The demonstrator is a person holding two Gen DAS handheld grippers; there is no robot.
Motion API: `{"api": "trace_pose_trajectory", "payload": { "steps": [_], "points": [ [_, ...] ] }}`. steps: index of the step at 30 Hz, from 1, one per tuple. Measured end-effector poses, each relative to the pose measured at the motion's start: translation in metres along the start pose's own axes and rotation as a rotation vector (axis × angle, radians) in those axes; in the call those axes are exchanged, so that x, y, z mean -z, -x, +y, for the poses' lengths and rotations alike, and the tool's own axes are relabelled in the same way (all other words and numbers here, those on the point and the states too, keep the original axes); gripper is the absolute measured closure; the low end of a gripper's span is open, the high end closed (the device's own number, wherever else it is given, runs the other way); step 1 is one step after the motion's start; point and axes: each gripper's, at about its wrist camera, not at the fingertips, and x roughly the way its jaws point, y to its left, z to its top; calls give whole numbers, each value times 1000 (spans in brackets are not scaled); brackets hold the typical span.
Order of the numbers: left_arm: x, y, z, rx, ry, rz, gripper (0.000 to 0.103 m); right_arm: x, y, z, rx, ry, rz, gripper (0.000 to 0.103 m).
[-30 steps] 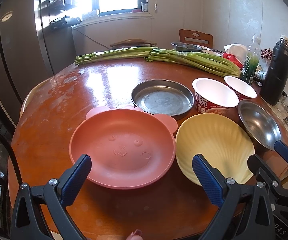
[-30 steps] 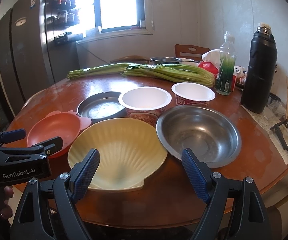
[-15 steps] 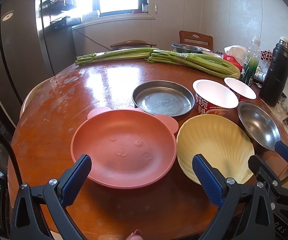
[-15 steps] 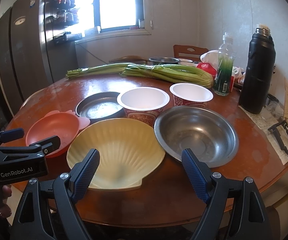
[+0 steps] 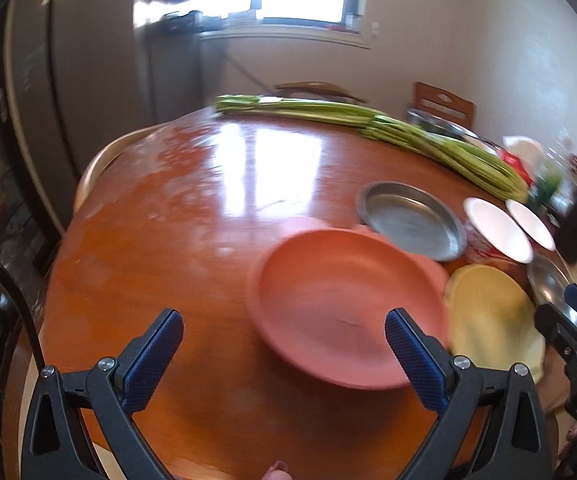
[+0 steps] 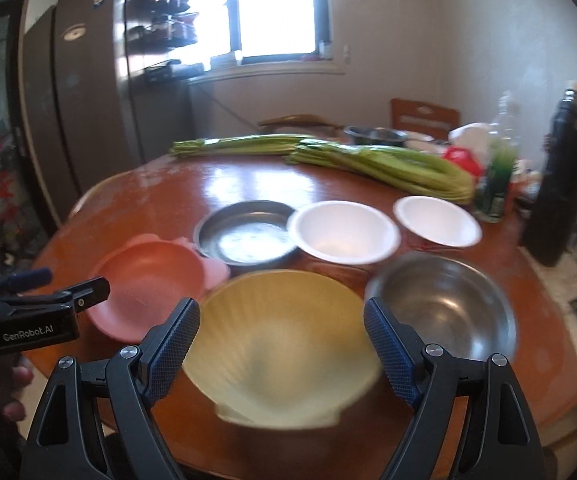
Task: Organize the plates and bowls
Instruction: 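Move the left tool to the pink bear-shaped plate and grasp its rim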
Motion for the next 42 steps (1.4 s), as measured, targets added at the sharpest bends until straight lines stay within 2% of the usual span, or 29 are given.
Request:
{"api": "trace_pose_trajectory", "payload": {
  "steps": [4,8,13,17,18,19,21,23,28,31,34,37,42],
  "points": [
    [-7,-15,27,-1,21,39,1,-12,-24,16,-50,38,61,18],
    [-13,-32,37,20,7,74,1,-22,-47,32,-102,83,125,18],
    [-21,-53,27,61,-67,109,1,-28,-78,40,-116,113,222,18],
    [-24,-64,19,74,-104,125,2,-33,-92,41,-131,117,250,18],
    [-25,-67,18,73,-110,129,2,-33,-94,44,-132,131,253,20],
    [-26,-69,16,77,-119,132,2,-34,-97,45,-134,137,258,27],
    [-28,-72,14,89,-132,138,2,-35,-102,48,-130,156,274,29],
    [-29,-75,11,106,-147,143,3,-35,-107,50,-121,170,288,37],
    [-29,-82,1,123,-180,160,9,-34,-112,53,-99,193,304,46],
    [-26,-82,-7,150,-205,169,13,-35,-114,54,-97,208,309,51],
    [-23,-83,-16,185,-224,189,25,-35,-117,60,-118,229,321,59],
    [-21,-82,-18,175,-230,189,27,-34,-119,63,-106,244,328,60],
    [-19,-78,-11,167,-211,189,27,-35,-122,67,-133,224,331,60]
  ]
}}
